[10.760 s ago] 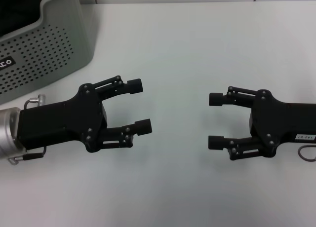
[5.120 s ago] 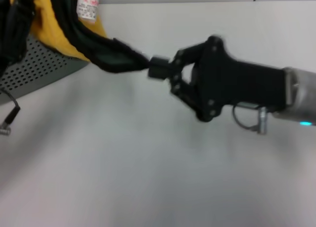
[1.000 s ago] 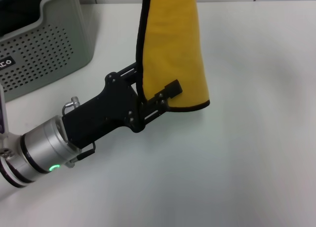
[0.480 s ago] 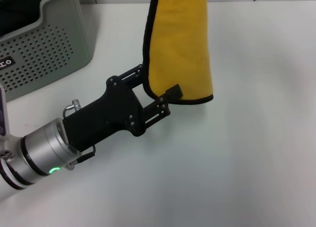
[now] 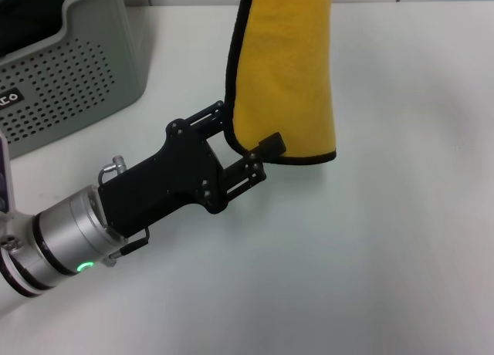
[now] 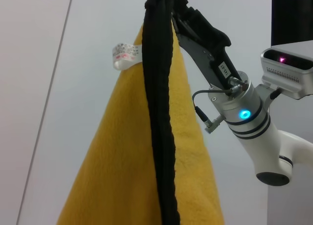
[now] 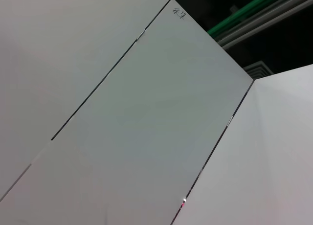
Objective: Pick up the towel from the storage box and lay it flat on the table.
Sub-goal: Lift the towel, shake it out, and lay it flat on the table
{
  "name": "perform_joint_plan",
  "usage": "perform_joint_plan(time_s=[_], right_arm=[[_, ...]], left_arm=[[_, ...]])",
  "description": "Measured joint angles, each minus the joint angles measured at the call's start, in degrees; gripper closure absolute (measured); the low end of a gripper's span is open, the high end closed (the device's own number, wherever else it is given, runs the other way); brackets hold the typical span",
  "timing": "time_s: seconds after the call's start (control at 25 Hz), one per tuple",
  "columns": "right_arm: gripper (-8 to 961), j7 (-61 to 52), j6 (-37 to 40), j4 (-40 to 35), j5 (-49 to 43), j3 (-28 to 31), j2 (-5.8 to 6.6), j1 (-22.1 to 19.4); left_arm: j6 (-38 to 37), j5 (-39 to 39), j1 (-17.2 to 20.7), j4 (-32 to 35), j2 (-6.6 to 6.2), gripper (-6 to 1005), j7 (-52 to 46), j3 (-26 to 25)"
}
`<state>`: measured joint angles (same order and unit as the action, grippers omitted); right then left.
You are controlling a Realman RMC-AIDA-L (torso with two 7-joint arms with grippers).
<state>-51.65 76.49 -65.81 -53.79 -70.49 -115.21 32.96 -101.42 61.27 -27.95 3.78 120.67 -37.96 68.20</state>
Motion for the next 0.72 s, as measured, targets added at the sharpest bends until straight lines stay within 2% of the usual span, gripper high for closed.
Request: perform_joint_plan(time_s=[0.72], right_arm=[[935, -0.1, 0.3, -0.2, 0.1, 1.2, 0.02, -0.5]], left_arm=[[0.1, 0.8, 0.3, -0.3, 0.09, 443, 0.2, 0.0]])
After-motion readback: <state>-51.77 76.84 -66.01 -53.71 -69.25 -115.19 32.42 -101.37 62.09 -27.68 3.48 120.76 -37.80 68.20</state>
